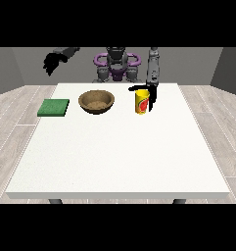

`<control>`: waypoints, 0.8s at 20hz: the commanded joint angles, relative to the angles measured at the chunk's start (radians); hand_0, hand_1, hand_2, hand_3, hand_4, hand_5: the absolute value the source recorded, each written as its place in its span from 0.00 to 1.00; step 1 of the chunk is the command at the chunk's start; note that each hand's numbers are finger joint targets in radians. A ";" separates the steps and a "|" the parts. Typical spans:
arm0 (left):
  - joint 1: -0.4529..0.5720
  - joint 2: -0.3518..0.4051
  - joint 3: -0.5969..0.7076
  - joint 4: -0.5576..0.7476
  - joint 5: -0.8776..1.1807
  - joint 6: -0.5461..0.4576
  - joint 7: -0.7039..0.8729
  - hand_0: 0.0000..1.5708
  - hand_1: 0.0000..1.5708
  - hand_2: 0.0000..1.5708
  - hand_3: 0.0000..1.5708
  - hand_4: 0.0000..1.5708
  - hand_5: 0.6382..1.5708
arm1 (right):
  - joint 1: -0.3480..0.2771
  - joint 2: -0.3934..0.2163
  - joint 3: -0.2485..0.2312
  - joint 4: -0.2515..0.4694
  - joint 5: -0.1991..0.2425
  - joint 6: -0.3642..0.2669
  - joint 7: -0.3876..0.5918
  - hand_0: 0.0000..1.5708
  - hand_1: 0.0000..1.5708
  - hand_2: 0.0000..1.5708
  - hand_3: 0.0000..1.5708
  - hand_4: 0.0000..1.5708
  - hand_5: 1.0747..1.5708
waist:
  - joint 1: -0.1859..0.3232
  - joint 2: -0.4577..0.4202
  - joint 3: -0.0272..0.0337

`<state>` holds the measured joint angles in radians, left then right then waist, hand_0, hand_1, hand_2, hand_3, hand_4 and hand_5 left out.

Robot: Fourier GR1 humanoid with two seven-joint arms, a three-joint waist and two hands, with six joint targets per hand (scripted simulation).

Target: Pick the cup and pour the ball into the bowl, then pick the bowl and place it on the pad

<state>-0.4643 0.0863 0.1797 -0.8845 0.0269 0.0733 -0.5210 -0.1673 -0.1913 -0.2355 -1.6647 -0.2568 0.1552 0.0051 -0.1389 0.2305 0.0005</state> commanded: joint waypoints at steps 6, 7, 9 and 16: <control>-0.039 0.089 0.080 0.188 -0.055 0.121 -0.222 0.78 0.78 1.00 1.00 0.85 0.90 | -0.067 -0.084 -0.044 -0.114 -0.099 0.065 0.049 0.00 0.00 0.00 0.09 0.41 1.00 | -0.120 0.149 -0.0023; -0.045 0.096 0.084 0.190 -0.051 0.126 -0.194 0.80 0.80 1.00 1.00 0.85 0.91 | -0.031 -0.077 -0.049 -0.084 -0.113 0.095 0.019 0.00 0.00 0.00 0.10 0.41 1.00 | -0.123 0.131 -0.0013; -0.052 0.035 0.072 0.200 -0.064 0.194 -0.192 0.81 0.81 1.00 1.00 0.86 0.89 | -0.044 -0.091 -0.054 -0.089 -0.126 0.097 0.046 0.00 0.00 0.00 0.11 0.41 0.99 | -0.135 0.116 -0.0012; -0.059 0.057 -0.038 0.189 -0.202 0.313 0.004 0.81 0.81 1.00 1.00 0.89 0.85 | 0.008 -0.157 -0.130 0.075 -0.192 0.158 0.102 0.00 0.00 0.00 0.19 0.40 0.99 | -0.087 -0.104 0.0007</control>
<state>-0.5367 0.1464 0.2054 -0.7067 -0.0936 0.3144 -0.6164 -0.2011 -0.3315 -0.3473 -1.6537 -0.4355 0.2860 0.0884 -0.2399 0.2315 0.0034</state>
